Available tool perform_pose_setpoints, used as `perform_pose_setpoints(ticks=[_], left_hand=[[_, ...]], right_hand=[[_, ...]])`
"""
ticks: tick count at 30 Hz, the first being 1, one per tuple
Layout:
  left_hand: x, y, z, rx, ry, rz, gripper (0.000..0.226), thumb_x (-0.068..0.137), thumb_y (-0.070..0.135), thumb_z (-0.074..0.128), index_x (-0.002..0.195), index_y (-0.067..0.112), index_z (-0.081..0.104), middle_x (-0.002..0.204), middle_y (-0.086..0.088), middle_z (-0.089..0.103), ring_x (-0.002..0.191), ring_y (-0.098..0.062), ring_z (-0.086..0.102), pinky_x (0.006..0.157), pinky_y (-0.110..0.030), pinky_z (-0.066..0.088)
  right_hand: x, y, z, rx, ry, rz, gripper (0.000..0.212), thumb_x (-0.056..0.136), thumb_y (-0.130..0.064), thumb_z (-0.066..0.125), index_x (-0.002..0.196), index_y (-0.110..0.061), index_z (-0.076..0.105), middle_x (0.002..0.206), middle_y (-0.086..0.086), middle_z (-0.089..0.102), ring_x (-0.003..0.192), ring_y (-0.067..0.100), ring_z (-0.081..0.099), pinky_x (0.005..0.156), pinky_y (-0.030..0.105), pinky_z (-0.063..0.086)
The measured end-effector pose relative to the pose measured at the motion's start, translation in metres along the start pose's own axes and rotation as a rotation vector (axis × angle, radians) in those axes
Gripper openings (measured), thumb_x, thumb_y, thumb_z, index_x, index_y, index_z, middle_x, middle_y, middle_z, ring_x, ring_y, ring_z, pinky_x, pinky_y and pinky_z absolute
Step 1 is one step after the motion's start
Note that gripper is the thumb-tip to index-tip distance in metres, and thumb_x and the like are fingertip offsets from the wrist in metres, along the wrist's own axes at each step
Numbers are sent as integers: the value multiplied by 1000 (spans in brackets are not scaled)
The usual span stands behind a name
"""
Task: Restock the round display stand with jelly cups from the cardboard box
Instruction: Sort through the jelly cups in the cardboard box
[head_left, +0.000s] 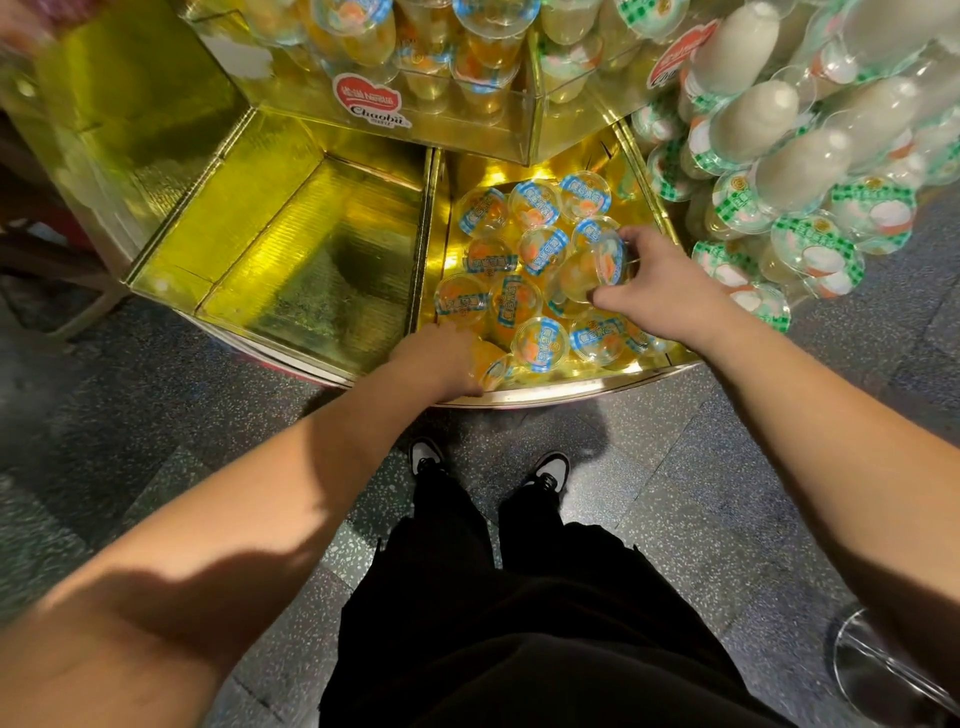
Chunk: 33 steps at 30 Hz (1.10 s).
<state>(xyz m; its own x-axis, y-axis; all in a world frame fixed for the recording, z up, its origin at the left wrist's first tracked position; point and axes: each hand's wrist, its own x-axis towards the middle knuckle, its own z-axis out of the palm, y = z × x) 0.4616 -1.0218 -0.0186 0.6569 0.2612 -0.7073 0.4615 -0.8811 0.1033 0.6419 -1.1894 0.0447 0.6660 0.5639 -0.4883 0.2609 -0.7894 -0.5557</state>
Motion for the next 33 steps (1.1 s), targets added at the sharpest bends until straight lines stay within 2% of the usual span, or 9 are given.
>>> perform_pose_setpoints(ticks=[5,9,13,16,21,25,29,33], left_hand=[[10,-2,6,90,-72,94,68,95,49,57,149,14,37,150,-14,40,135,-33,41,109,-44,37],[20,-11,4,68,-143,124,48,104,27,43,150,16,36,151,-12,40,136,-31,41,109,-43,37],[27,-13,-6,303,-95,170,38,102,19,44,140,17,47,138,-8,51,122,-29,52,103,-44,41],[33,-16,-8,327,-96,201,30,102,18,46,132,14,50,132,-9,53,111,-30,58,90,-43,50],[37,-11,-11,350,-144,199,31,100,19,50,130,14,51,127,-8,57,108,-28,59,80,-38,47],[41,-4,-15,408,-244,158,29,95,12,48,120,10,63,110,-6,64,92,-23,60,71,-34,50],[48,-7,-27,427,-188,187,28,95,10,50,119,16,63,107,-4,62,96,-24,61,75,-37,54],[52,-7,-28,473,-184,213,24,97,11,49,117,14,63,97,-2,56,89,-22,57,80,-38,55]], right_hand=[[2,3,2,14,1,-2,80,79,-30,75,148,-16,37,141,9,50,118,22,54,90,25,38],[2,8,4,14,2,7,80,80,-30,75,149,-17,36,143,8,48,120,22,52,88,23,35],[1,10,5,4,0,20,80,81,-30,74,150,-18,35,145,8,45,121,21,52,86,22,34],[3,15,6,19,-2,26,79,80,-31,74,148,-18,36,142,9,48,119,22,54,87,23,35],[3,24,6,21,-12,43,80,79,-31,75,148,-18,36,140,9,50,120,23,53,92,26,39],[4,30,4,54,-25,54,79,76,-30,75,145,-18,39,136,9,54,118,23,55,100,34,45],[5,32,3,41,-27,60,80,78,-30,75,148,-18,36,137,9,53,119,23,55,97,31,44],[5,35,5,28,-32,60,79,79,-30,74,147,-18,37,138,8,52,120,23,54,98,30,42]])
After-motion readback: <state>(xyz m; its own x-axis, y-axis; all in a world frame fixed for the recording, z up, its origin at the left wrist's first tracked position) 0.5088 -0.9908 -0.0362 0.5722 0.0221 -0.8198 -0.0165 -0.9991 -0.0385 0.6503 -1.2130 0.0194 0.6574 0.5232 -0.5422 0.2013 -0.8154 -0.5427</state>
